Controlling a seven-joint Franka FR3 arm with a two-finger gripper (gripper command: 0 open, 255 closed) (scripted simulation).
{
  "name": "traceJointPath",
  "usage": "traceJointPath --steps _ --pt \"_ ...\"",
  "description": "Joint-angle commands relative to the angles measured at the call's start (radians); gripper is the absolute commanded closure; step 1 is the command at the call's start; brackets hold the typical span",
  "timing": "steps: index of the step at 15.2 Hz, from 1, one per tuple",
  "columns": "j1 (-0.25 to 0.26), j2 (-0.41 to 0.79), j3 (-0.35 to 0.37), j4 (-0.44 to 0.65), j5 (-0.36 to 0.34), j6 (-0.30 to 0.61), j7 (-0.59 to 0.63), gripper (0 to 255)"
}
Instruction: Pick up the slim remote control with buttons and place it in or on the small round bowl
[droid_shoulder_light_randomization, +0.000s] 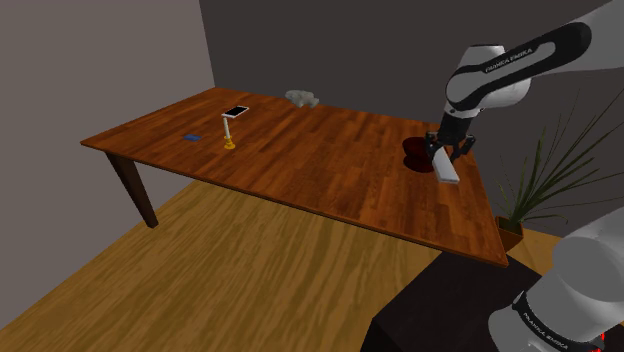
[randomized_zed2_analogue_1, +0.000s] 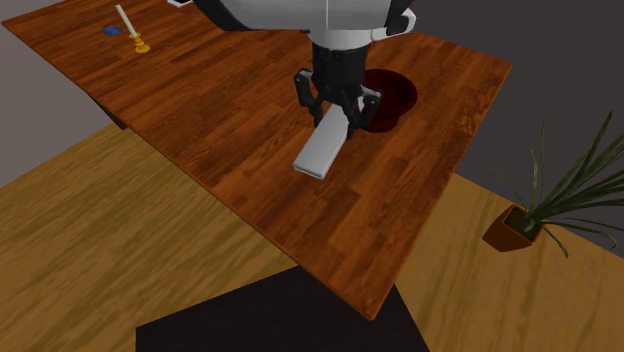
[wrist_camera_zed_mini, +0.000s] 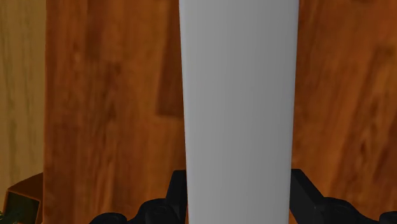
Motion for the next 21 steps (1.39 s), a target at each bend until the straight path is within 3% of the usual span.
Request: traceJointPath --steps 1,12,20,21 --pt "-0.009 0.063 -0.016 0.069 0.004 -0.005 -0.029 255" --pt "-0.067 0.45 -0.068 0.559 0.069 -0.11 -0.173 255" --pt "-0.141 0.778 -0.071 1.059 0.12 -0.284 -0.245 255" --pt "-0.141 0.782 -0.07 1.051 0.12 -0.272 -0.245 255"
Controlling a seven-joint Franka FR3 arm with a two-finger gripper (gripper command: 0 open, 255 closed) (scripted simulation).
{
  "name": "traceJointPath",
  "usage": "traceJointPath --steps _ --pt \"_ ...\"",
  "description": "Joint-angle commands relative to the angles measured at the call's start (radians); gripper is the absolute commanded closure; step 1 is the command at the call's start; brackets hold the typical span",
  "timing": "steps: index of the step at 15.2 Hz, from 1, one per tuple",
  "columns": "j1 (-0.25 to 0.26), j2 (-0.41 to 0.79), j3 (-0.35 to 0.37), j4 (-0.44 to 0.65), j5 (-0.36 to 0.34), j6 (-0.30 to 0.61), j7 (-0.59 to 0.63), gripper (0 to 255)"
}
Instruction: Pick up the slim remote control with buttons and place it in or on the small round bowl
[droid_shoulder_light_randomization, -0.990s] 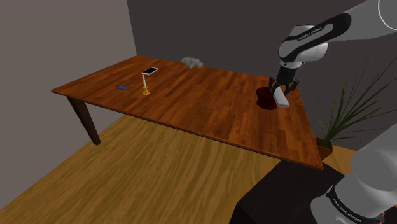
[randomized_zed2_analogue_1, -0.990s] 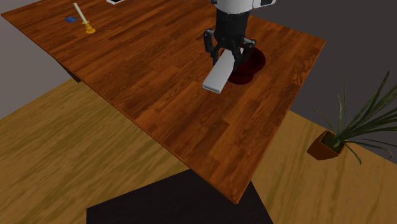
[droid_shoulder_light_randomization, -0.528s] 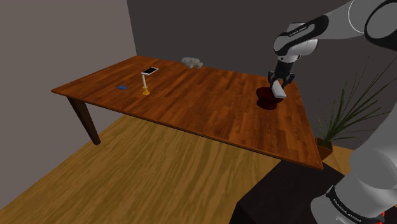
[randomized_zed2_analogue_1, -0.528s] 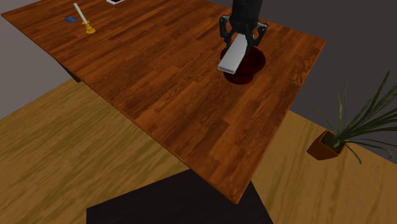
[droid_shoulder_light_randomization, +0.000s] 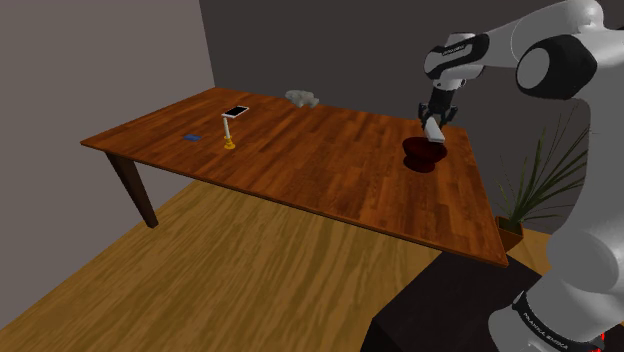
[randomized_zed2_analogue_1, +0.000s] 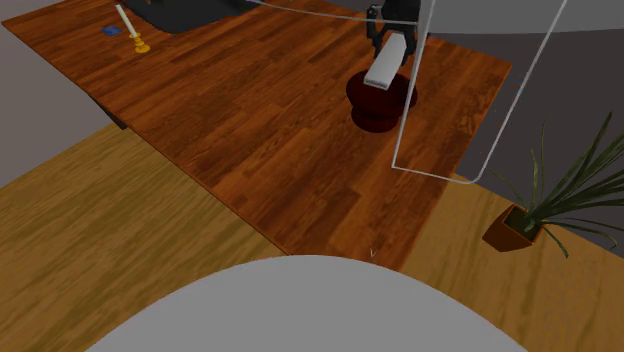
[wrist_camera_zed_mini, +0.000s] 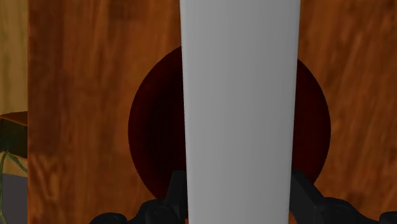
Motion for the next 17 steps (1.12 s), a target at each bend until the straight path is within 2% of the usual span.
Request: traceJointPath --steps 1,13,17 --pt "-0.005 0.026 0.001 0.023 0.003 0.003 -0.005 255" --pt "-0.007 0.086 0.007 -0.049 0.013 0.135 -0.009 255" --pt "-0.007 0.086 0.007 -0.049 0.013 0.135 -0.009 255"
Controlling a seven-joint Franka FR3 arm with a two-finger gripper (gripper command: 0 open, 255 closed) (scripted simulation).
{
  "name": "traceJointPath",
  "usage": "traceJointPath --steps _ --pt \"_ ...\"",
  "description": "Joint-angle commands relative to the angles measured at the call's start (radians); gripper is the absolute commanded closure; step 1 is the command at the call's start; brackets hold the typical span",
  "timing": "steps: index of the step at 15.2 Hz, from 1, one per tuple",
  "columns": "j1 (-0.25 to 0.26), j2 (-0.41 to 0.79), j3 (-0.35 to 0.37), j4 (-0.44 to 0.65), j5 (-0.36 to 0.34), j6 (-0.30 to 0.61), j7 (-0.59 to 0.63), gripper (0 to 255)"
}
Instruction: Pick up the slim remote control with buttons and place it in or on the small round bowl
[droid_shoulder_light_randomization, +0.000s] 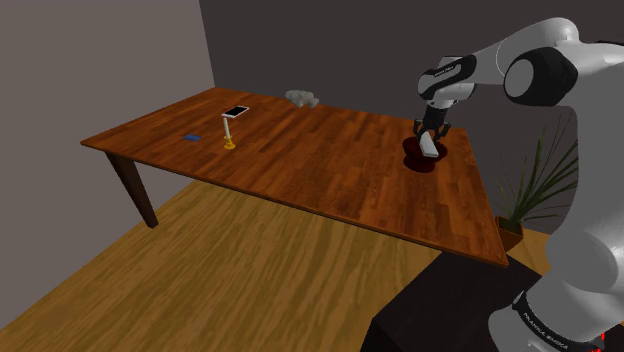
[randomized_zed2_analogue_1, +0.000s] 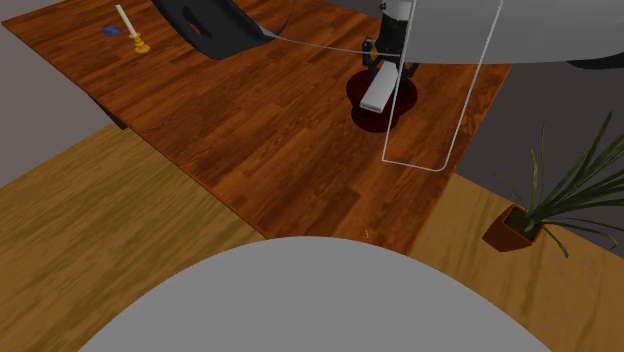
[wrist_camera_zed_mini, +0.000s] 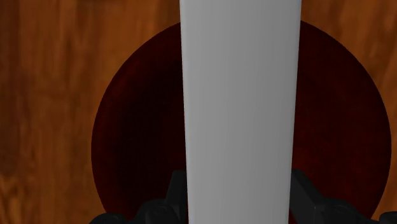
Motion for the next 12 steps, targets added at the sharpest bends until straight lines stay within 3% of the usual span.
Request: traceJointPath --steps 1,4,5,10,12 --pt "0.0 0.0 0.0 -0.001 0.0 0.001 0.0 255" --pt "0.0 0.0 0.0 -0.001 0.0 0.001 0.0 255" --pt "0.0 0.0 0.0 -0.001 0.0 0.001 0.0 0" --pt "0.0 0.0 0.0 -0.001 0.0 0.001 0.0 0" --pt "0.002 -0.029 -0.003 0.021 -0.004 -0.05 0.003 0"
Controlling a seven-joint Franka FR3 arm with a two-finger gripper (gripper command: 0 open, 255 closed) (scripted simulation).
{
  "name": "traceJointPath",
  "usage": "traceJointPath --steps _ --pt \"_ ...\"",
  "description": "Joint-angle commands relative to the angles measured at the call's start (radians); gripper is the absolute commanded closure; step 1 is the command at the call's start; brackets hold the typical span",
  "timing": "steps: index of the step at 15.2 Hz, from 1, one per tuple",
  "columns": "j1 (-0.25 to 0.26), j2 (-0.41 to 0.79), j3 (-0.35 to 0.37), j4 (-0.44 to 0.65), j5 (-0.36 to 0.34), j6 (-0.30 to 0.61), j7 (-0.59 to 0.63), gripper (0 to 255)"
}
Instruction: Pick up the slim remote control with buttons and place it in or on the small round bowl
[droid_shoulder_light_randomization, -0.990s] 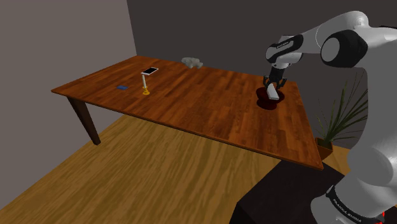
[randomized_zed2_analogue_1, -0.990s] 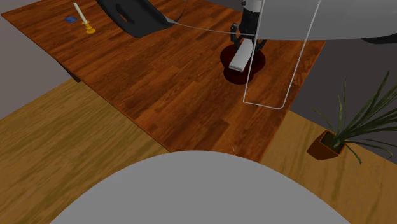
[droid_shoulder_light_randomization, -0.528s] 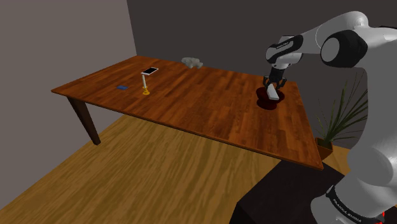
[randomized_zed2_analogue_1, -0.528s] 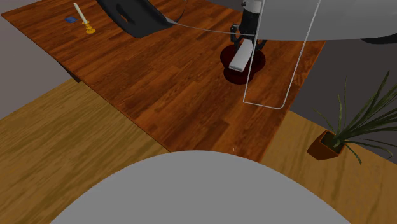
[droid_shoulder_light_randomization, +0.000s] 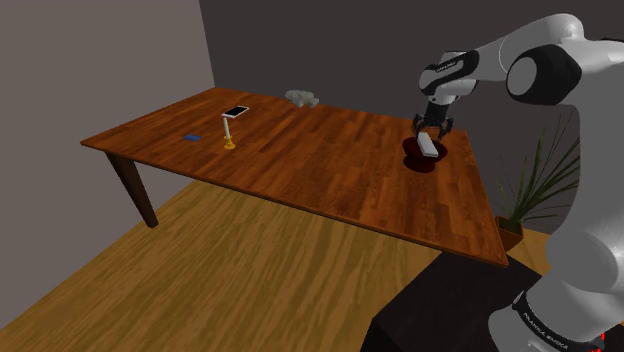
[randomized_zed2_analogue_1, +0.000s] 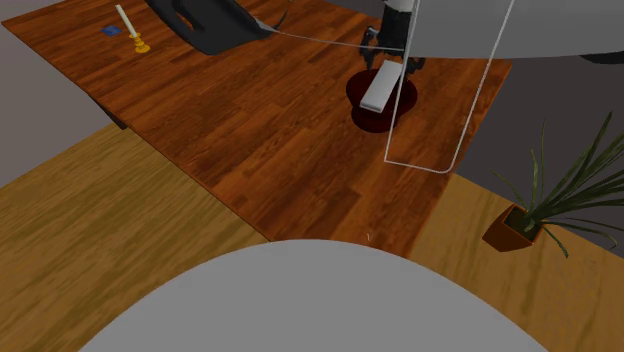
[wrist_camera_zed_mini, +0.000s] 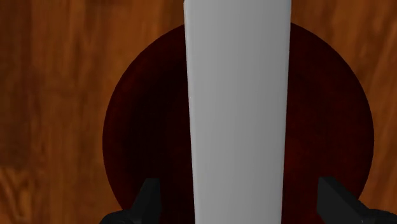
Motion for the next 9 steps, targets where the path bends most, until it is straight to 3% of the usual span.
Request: traceJointPath --steps 1,9 --pt "0.002 -0.023 -0.002 0.023 -0.004 -0.046 0.003 0" --pt "0.002 -0.032 -0.003 0.036 -0.005 -0.068 0.004 0"
